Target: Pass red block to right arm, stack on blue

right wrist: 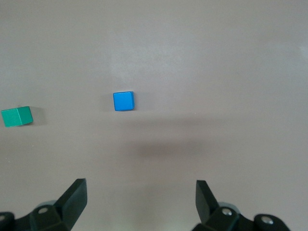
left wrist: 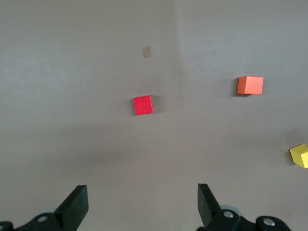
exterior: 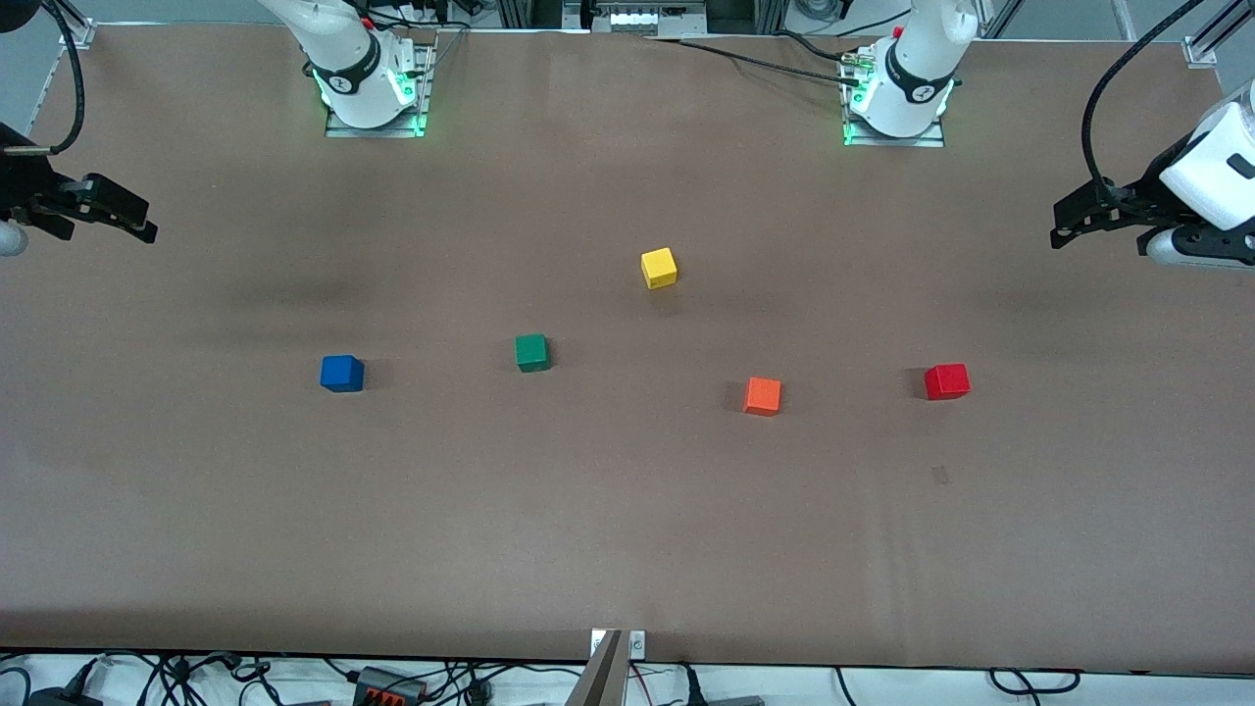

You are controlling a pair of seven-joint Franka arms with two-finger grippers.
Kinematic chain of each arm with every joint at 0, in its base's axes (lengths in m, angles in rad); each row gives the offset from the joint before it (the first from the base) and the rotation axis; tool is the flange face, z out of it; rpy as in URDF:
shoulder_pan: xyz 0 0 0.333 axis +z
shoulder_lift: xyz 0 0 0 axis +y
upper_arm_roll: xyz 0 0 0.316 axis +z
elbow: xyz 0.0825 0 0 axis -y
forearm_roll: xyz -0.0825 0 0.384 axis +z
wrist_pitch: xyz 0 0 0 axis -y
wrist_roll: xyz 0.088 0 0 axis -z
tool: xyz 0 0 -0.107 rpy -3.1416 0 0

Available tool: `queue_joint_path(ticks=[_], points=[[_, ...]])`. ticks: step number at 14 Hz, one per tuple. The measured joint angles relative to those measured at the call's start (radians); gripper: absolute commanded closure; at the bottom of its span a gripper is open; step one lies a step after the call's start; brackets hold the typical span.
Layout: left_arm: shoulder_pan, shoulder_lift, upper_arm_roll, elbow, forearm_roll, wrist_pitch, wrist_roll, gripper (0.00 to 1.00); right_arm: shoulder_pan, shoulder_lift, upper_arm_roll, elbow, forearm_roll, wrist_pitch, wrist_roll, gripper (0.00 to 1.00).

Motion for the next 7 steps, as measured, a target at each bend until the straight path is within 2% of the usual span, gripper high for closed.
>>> queue_joint_path(ticks=[4, 7], points=[[0.001, 0.074, 0.001, 0.022, -0.014, -0.048, 0.000, 0.00, 0.000, 0.000, 0.000, -0.004, 0.000, -0.002, 0.000, 0.00], [0.004, 0.188, 0.003, 0.141, -0.014, -0.063, 0.000, 0.00, 0.000, 0.001, 0.000, -0.008, 0.000, -0.002, 0.000, 0.00]])
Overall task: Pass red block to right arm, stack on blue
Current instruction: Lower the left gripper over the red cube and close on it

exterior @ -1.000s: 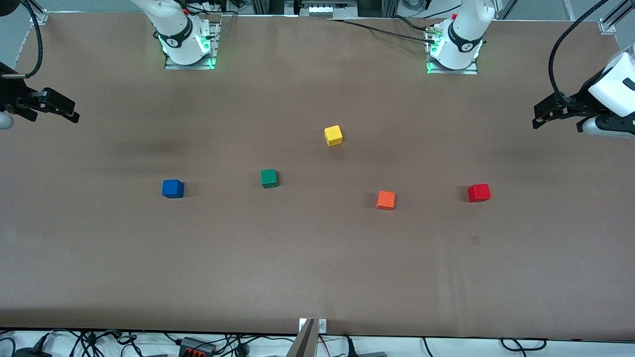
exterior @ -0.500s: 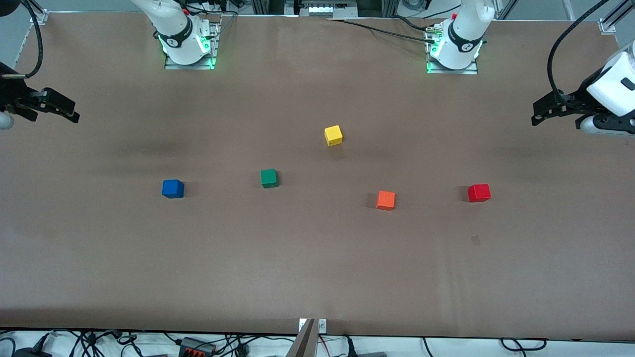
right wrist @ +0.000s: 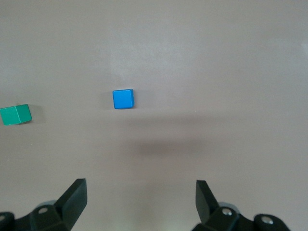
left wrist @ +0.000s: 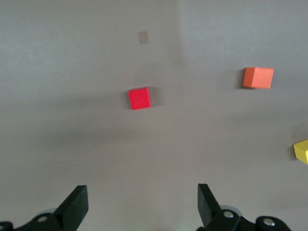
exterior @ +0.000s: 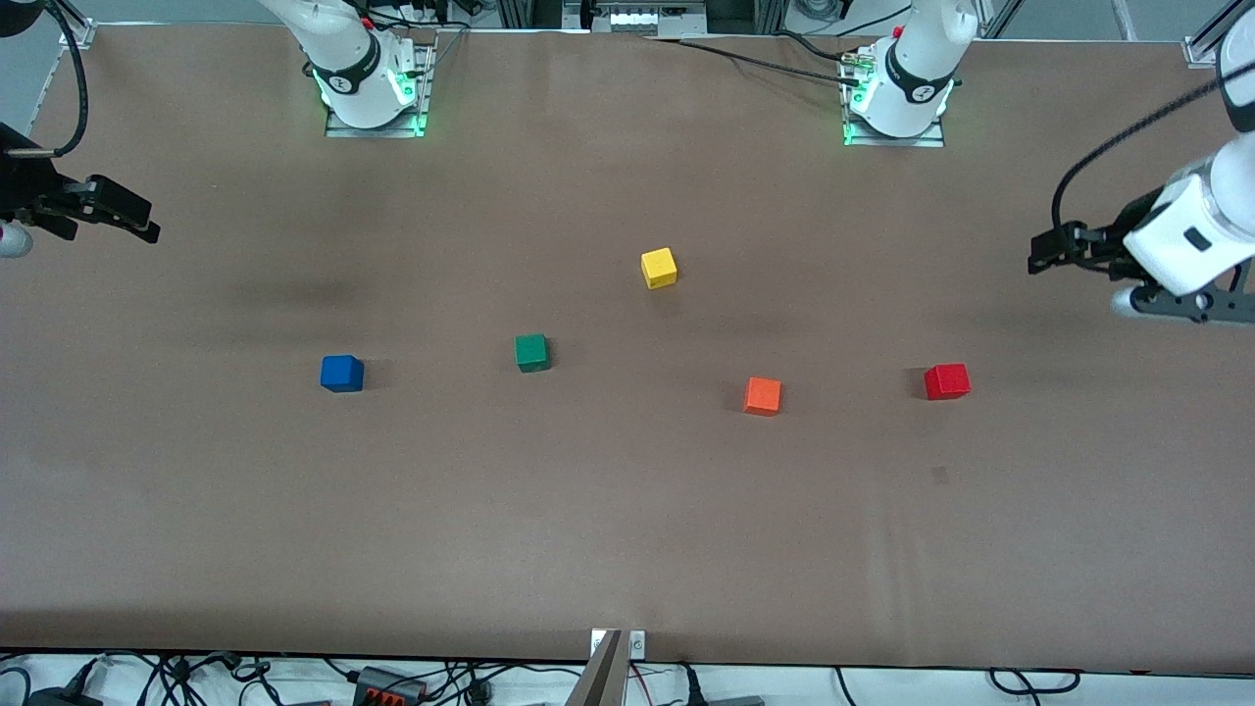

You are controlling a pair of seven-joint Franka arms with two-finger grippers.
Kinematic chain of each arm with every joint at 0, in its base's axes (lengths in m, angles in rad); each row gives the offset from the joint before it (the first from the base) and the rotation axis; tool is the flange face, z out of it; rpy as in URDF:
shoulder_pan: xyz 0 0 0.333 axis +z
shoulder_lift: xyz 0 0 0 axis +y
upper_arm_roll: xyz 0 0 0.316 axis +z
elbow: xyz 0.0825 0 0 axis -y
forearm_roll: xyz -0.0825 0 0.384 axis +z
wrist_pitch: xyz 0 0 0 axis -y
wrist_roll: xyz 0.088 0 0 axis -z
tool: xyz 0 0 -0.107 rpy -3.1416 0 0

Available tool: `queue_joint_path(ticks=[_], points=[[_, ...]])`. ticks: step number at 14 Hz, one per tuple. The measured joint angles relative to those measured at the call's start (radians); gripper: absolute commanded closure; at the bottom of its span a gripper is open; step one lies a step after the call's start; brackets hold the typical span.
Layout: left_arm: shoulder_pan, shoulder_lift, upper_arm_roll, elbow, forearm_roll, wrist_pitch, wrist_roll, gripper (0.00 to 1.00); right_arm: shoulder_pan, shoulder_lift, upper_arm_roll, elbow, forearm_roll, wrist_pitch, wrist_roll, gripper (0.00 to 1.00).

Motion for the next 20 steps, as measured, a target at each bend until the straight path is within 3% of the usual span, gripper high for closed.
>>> queue_joint_path(ticks=[3, 5, 8, 14, 20], points=[[0.010, 0.090, 0.005, 0.036, 0.000, 0.018, 0.000, 0.00, 0.002, 0.000, 0.004, 0.000, 0.000, 0.000, 0.000, 0.00], [0.024, 0.150, 0.008, 0.005, 0.000, 0.118, 0.000, 0.00, 0.014, 0.000, 0.011, 0.000, 0.000, 0.000, 0.000, 0.00], [0.035, 0.199, 0.008, -0.144, 0.000, 0.335, 0.000, 0.00, 0.021, 0.000, 0.014, 0.000, 0.000, 0.000, 0.000, 0.00], [0.033, 0.205, 0.008, -0.445, 0.000, 0.740, -0.001, 0.00, 0.019, 0.000, 0.011, 0.000, 0.000, 0.000, 0.000, 0.00], [0.032, 0.275, 0.007, -0.543, 0.000, 0.938, -0.001, 0.00, 0.019, 0.000, 0.009, 0.001, 0.000, 0.001, 0.001, 0.00]])
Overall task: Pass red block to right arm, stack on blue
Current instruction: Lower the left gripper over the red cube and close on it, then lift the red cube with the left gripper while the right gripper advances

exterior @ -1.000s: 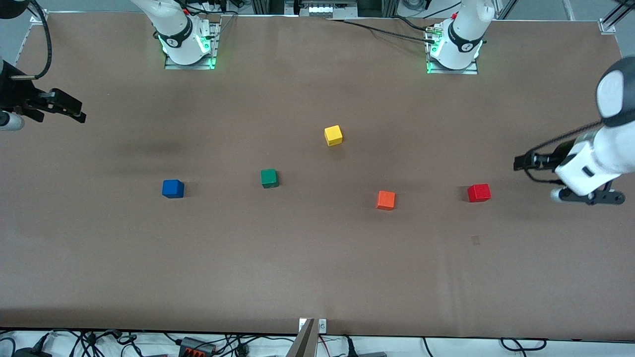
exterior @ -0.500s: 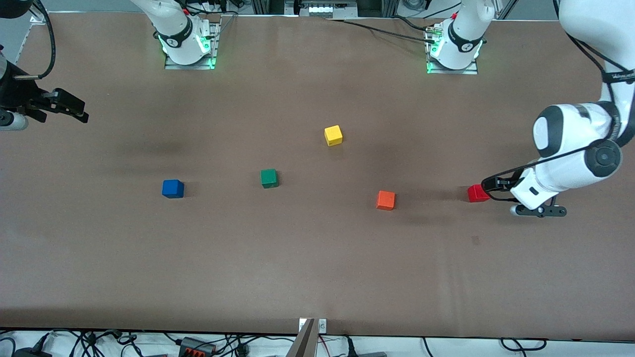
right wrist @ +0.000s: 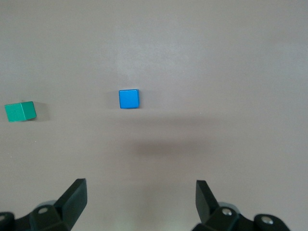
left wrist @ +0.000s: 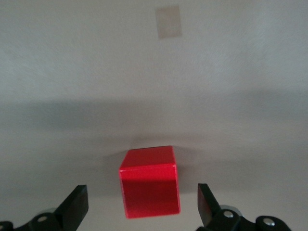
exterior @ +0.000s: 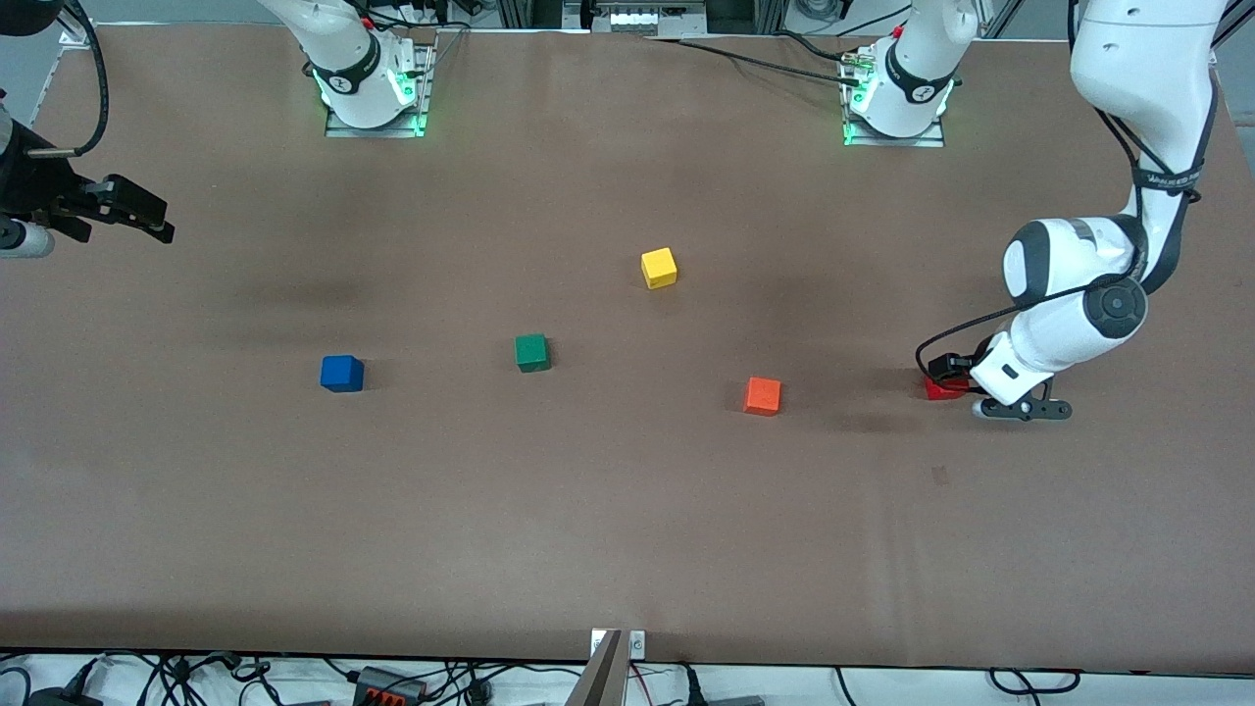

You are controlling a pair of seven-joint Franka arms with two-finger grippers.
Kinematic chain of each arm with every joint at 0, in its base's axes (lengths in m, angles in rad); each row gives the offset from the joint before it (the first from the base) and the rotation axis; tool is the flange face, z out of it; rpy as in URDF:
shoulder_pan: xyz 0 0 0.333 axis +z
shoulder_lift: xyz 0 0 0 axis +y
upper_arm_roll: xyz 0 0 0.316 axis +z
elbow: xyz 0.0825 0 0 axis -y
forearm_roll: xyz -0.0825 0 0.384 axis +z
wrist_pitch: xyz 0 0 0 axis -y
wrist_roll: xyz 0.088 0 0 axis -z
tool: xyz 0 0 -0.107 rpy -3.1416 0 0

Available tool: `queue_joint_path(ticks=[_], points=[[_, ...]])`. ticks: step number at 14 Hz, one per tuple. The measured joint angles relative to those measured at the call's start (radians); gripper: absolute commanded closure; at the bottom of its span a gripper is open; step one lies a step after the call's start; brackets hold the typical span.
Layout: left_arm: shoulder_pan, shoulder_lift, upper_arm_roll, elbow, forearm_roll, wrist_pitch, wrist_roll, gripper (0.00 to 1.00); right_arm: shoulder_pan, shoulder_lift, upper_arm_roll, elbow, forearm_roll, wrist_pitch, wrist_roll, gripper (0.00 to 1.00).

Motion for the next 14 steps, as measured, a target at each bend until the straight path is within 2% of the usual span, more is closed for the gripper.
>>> queue_joint_path(ticks=[1, 3, 8, 12, 14], points=[[0.000, 0.012, 0.000, -0.010, 0.000, 0.026, 0.000, 0.03, 0.000, 0.000, -0.001, 0.000, 0.000, 0.000, 0.000, 0.00], [0.000, 0.029, 0.000, -0.031, 0.000, 0.081, 0.000, 0.18, 0.000, 0.000, -0.001, 0.000, 0.000, 0.000, 0.000, 0.00], [0.000, 0.052, -0.001, -0.043, 0.000, 0.129, 0.000, 0.74, 0.000, 0.000, -0.001, 0.000, 0.000, -0.011, 0.000, 0.00], [0.000, 0.047, -0.002, -0.038, 0.000, 0.127, 0.001, 0.79, 0.000, 0.004, -0.001, 0.000, 0.004, -0.040, 0.000, 0.00], [-0.006, 0.015, -0.007, -0.020, 0.000, 0.082, 0.016, 0.79, 0.000, 0.005, -0.001, -0.001, 0.014, -0.051, 0.000, 0.00]])
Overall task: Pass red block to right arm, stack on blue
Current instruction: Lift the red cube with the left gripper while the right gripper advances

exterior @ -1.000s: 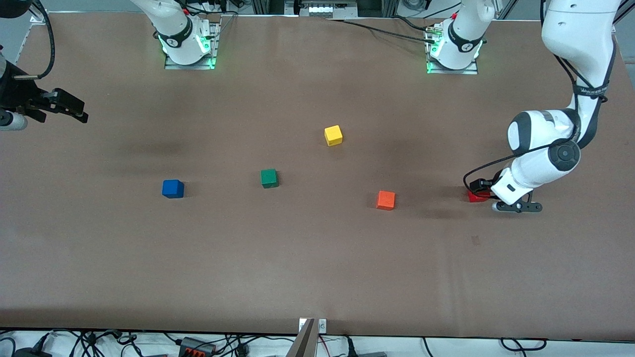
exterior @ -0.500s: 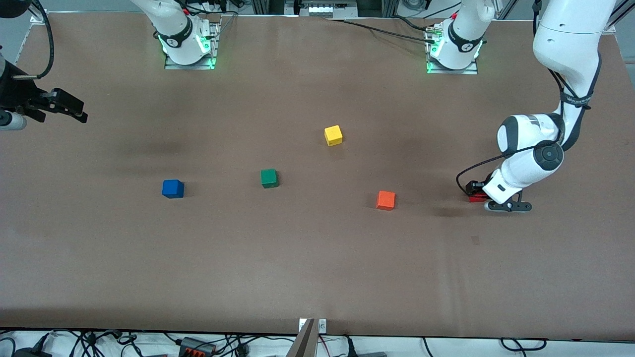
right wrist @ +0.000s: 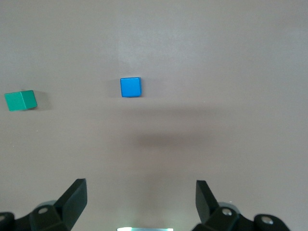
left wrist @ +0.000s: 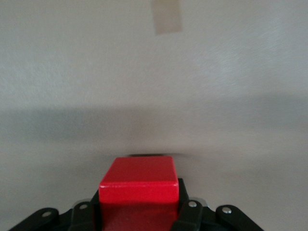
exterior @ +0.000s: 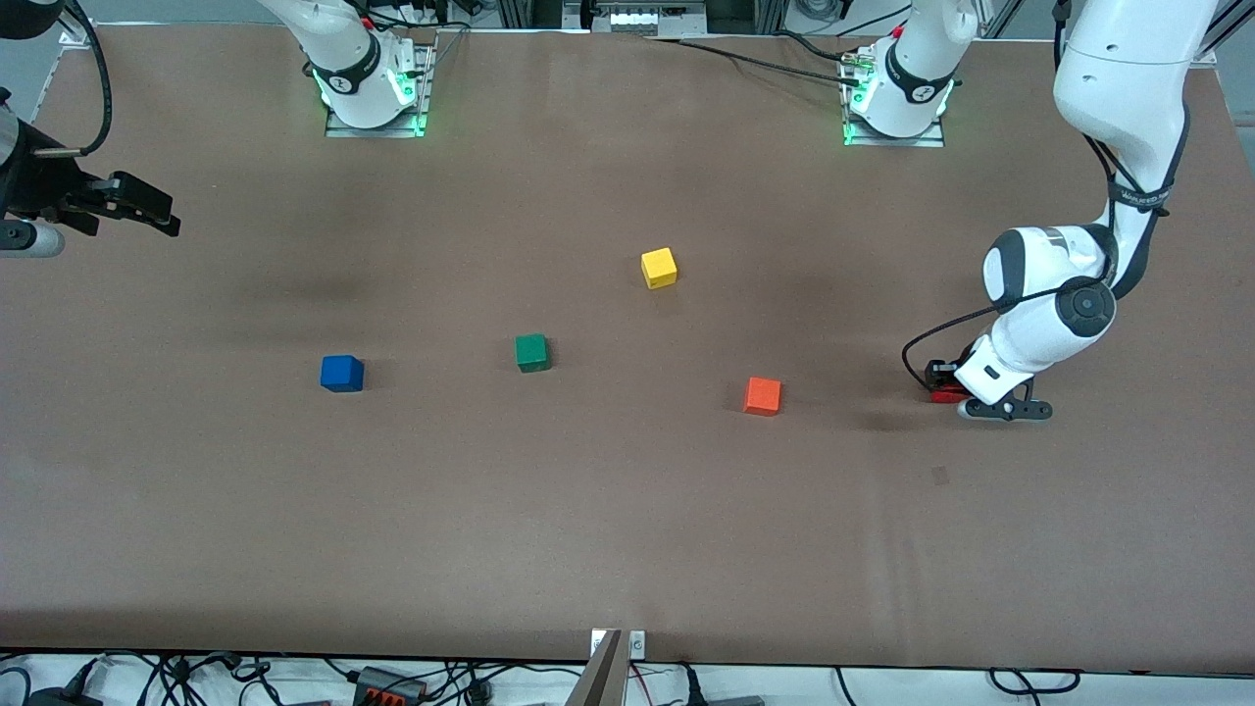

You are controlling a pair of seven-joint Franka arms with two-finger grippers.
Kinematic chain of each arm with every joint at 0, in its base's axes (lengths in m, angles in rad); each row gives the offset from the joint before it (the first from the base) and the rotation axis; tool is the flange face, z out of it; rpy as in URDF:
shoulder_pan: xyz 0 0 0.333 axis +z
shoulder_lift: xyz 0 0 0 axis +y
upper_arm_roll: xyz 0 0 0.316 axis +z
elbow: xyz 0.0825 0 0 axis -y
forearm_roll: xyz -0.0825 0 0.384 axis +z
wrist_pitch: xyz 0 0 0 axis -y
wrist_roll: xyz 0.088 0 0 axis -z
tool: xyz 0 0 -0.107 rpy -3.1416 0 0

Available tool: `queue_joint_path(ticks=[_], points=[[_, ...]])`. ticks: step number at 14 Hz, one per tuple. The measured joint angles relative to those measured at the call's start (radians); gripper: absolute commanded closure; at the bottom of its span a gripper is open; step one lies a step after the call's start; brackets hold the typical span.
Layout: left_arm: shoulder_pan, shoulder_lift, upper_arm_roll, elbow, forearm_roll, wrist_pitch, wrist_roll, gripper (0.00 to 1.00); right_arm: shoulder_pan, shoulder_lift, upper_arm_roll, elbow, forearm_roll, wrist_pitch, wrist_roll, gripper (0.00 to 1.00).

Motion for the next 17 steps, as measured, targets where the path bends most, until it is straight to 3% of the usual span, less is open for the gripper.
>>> queue_joint_path(ticks=[3, 7, 10, 13, 17], points=[[-0.009, -0.070, -0.020, 0.081, 0.000, -0.180, 0.082, 0.79, 0.006, 0.003, 0.004, -0.001, 0.018, -0.007, -0.001, 0.00], [-0.010, -0.099, -0.046, 0.263, -0.001, -0.418, 0.245, 0.79, 0.047, 0.036, 0.009, -0.002, 0.198, -0.008, -0.001, 0.00], [-0.012, -0.100, -0.089, 0.364, -0.003, -0.557, 0.293, 0.84, 0.073, 0.082, 0.010, -0.003, 0.379, -0.007, -0.001, 0.00], [-0.010, -0.100, -0.184, 0.396, -0.014, -0.595, 0.316, 0.84, 0.107, 0.142, 0.012, -0.003, 0.593, 0.013, -0.001, 0.00], [-0.017, -0.097, -0.258, 0.417, -0.221, -0.594, 0.527, 0.84, 0.119, 0.219, 0.012, -0.003, 0.875, 0.027, -0.009, 0.00]])
